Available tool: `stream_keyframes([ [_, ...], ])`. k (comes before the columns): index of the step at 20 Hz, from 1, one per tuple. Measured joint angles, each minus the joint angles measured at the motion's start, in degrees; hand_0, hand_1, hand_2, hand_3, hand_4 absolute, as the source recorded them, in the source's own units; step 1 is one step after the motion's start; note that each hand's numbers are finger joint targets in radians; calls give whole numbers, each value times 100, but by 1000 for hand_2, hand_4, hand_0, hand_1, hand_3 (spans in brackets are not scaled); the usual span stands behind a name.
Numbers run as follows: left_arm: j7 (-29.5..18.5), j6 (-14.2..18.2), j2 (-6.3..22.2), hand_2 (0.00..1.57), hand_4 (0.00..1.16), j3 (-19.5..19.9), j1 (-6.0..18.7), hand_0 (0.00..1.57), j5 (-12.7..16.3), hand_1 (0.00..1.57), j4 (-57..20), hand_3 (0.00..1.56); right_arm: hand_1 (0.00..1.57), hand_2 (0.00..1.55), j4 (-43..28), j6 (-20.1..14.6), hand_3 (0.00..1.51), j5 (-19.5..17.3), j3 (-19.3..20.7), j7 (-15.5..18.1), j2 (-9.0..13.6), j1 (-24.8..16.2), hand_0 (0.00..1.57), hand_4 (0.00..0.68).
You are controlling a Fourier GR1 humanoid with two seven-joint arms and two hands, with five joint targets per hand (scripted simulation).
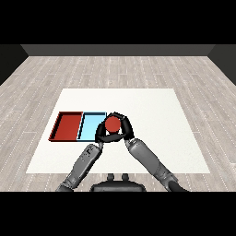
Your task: Pick the red can and put it in the red box
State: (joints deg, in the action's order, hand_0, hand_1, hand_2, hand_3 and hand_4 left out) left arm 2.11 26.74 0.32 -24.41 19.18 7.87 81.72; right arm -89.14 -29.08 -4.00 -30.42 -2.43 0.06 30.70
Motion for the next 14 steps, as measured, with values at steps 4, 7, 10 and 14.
stream_keyframes([
  [4, -231, 107, -15, 1535, 956, -18, -64, 1571, 73, 1571, 13, 1440, 1456, 1434, -65, -17, 1388, -72, 24, -55, -7, -1, 1456, 518],
  [7, -359, 30, -9, 1532, 937, 23, -66, 1571, 146, 1571, -68, 1452, 1299, 1282, -105, -67, 1220, -129, -10, -117, -7, -90, 1299, 240],
  [10, -404, 96, -10, 1551, 1036, 9, -143, 1571, 69, 1571, 73, 1486, 0, 0, -122, -91, 0, -37, 26, -141, -6, -93, 0, 0],
  [14, -503, 85, -4, 1551, 1036, 110, -98, 1571, 107, 1571, 123, 1486, 0, 0, -82, -56, 0, -180, 30, -346, -4, -79, 0, 0],
])
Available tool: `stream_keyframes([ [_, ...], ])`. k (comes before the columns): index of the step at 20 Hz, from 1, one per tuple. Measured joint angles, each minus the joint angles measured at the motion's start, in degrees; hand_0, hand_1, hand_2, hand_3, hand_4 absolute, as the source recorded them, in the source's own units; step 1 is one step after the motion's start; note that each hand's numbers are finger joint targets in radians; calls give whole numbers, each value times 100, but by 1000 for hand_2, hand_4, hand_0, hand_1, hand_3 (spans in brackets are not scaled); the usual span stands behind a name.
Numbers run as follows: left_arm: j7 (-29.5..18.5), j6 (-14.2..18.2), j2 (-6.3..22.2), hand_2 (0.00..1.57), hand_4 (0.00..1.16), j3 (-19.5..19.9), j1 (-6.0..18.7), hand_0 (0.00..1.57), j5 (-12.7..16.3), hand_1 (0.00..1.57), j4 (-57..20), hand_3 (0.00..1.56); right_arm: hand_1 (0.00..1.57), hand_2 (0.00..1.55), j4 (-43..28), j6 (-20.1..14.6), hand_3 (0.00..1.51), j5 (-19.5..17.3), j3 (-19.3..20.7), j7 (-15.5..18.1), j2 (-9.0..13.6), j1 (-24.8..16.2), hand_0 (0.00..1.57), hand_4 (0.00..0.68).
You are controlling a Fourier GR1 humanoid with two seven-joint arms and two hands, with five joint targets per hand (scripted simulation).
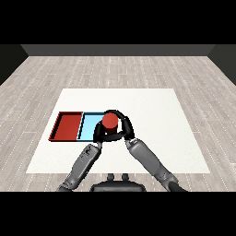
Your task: Pick the red can and put it in the red box
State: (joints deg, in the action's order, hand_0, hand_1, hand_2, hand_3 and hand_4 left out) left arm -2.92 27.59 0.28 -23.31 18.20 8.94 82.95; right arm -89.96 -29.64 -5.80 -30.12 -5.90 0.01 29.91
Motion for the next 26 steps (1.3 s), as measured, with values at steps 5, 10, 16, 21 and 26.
stream_keyframes([
  [5, -123, -60, -9, 1571, 1129, 126, 28, 1571, -51, 1571, -4, 1494, 0, 0, 4, 196, 0, -195, 61, -103, 3, -69, 0, 0],
  [10, -235, -107, 43, 1571, 1133, 234, 37, 1571, -185, 1571, -115, 1501, 0, 0, -408, 333, 0, -222, 236, -10, 83, -417, 0, 0],
  [16, -34, -104, 96, 1571, 1123, 407, 87, 1571, -392, 1571, -90, 1495, 0, 0, -1217, 667, 0, 12, 748, -137, 288, -822, 0, 0],
  [21, 86, -198, 346, 1569, 1120, 679, -107, 1571, -456, 1571, 135, 1472, 0, 0, -1766, 1037, 0, 451, 1227, 128, 544, -1371, 0, 0],
  [26, 2, -292, 683, 1571, 1127, 1102, -228, 1571, -495, 1571, 88, 1496, 0, 0, -2163, 1220, 0, 780, 1574, 589, 704, -2243, 0, 0],
])
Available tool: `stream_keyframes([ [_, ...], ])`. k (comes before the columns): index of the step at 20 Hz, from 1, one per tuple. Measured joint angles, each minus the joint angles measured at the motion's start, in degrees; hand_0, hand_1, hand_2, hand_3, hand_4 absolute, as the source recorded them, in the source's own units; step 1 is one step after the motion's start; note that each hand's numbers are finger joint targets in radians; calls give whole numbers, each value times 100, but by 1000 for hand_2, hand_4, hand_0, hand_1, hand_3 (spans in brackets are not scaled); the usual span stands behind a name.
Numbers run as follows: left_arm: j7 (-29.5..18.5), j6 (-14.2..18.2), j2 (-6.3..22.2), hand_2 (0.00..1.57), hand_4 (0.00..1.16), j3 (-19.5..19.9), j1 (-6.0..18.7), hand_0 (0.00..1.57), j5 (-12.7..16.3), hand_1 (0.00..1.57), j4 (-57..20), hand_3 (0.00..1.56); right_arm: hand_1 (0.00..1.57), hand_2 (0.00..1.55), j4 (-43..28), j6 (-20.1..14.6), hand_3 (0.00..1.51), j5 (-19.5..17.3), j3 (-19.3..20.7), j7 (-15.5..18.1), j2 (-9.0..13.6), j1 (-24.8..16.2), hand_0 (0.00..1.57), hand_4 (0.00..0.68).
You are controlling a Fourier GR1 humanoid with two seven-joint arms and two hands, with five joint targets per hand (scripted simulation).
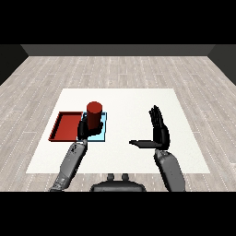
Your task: Pick the red can and put it in the red box
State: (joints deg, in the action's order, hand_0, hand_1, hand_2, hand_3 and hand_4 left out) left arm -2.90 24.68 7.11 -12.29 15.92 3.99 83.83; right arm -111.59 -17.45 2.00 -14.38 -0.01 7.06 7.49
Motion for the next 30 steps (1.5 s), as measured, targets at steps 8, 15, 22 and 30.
stream_keyframes([
  [8, 109, -270, 994, 1571, 1122, 1079, 84, 1571, 122, 1571, -764, 1497, 0, 0, 70, 229, 0, 511, 832, 745, 226, -1152, 0, 0],
  [15, -253, -487, 1557, 1571, 1044, 1720, 537, 1571, 10, 1571, -2790, 1513, 0, 0, 726, 316, 0, 653, 1332, 909, 349, -1306, 0, 0],
  [22, -456, -416, 1668, 0, 756, 2002, 1484, 0, -258, 0, -5235, 428, 0, 0, 1437, 239, 0, 542, 1533, 1093, 329, -1049, 0, 0],
  [30, -249, -221, 1528, 1028, 538, 1881, 1870, 1069, -690, 1069, -6991, 445, 0, 0, 1842, 184, 0, 440, 1674, 1077, 414, -808, 0, 0],
])
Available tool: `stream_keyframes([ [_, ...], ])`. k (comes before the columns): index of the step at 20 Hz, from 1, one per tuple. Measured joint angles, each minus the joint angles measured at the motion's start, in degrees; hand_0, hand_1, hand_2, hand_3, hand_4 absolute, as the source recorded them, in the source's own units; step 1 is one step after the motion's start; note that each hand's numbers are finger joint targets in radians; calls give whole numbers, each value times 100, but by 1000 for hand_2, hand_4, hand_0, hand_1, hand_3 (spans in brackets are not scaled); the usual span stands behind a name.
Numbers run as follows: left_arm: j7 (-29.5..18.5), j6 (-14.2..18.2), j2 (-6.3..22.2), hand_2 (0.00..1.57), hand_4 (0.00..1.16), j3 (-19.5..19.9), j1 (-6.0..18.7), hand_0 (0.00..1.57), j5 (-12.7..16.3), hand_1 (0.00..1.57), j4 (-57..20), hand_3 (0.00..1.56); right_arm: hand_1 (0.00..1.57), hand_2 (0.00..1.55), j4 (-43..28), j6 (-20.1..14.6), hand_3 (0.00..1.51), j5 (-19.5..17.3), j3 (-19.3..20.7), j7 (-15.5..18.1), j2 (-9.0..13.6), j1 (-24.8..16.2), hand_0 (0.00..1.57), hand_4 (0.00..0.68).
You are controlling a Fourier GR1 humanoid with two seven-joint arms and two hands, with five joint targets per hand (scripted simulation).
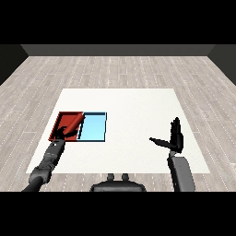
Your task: Pick the red can and put it in the red box
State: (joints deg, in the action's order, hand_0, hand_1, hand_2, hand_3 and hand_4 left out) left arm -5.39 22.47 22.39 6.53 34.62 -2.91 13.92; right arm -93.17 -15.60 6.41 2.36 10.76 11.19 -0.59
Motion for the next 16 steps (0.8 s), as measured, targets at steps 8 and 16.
stream_keyframes([
  [8, 181, -366, 244, 0, 0, 101, 392, 0, -59, 0, -720, 0, 0, 0, -19, -34, 0, -92, -48, -32, -46, 98, 0, 0],
  [16, -1415, -885, 504, 0, 0, 952, 35, 0, 763, 0, -82, 0, 0, 0, -446, 159, 0, 24, -15, 7, 35, -32, 0, 0],
])
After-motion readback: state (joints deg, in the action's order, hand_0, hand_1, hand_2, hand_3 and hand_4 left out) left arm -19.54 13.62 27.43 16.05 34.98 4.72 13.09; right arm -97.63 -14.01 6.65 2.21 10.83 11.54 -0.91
